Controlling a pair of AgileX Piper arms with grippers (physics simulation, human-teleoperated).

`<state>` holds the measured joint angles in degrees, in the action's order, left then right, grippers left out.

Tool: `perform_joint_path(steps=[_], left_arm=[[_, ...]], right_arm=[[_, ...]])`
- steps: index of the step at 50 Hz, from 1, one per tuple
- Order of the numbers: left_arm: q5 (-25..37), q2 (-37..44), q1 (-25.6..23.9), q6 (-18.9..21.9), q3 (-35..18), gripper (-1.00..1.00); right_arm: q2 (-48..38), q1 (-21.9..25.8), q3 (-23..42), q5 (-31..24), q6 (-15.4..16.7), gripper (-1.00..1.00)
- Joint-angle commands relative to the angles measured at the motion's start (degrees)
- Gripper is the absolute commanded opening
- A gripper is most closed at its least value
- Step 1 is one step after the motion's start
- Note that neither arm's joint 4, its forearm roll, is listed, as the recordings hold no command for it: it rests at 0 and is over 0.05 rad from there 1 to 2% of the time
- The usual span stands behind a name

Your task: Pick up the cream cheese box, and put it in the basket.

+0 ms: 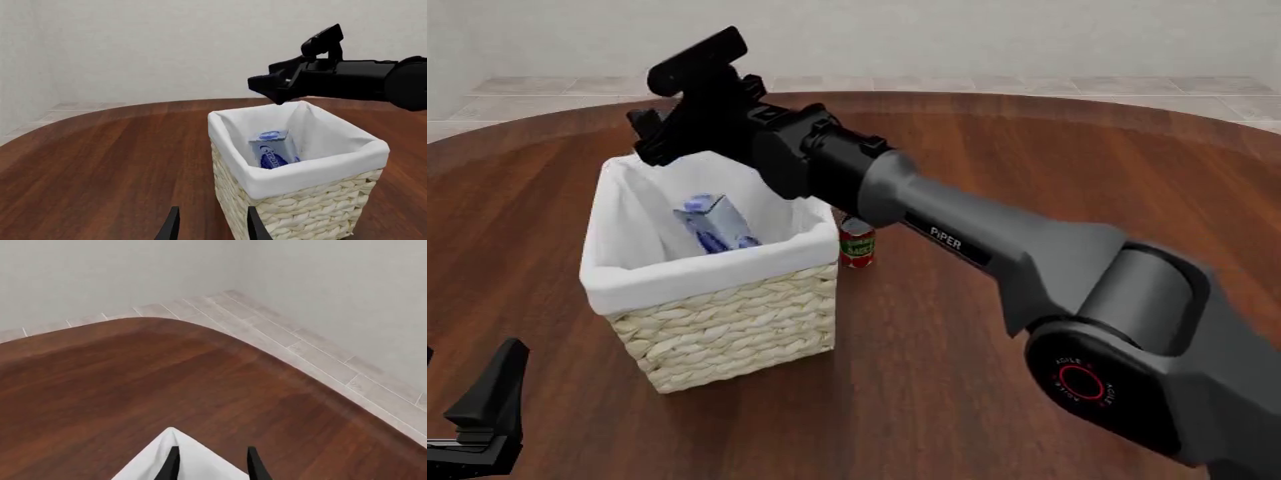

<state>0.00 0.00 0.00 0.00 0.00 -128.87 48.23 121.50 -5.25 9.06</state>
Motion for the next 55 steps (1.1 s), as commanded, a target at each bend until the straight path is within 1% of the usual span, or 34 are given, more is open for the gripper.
perform_joint_path(steps=[1, 38, 47, 55], left_arm=[[0.00, 0.00, 0.00, 0.00, 0.00, 1.00], [0.00, 0.00, 0.00, 0.00, 0.00, 1.00], [0.00, 0.00, 0.00, 0.00, 0.00, 1.00], [0.00, 0.00, 0.00, 0.00, 0.00, 1.00]], right_arm=[[0.44, -0.74, 0.16, 0.16, -0.07, 1.00], [4.99, -1.01, -5.58, 2.50, 0.79, 1.00], [9.45, -1.14, -11.34, 4.39, 0.49, 1.00], [12.05, -1.47, -14.30, 5.07, 0.72, 1.00]])
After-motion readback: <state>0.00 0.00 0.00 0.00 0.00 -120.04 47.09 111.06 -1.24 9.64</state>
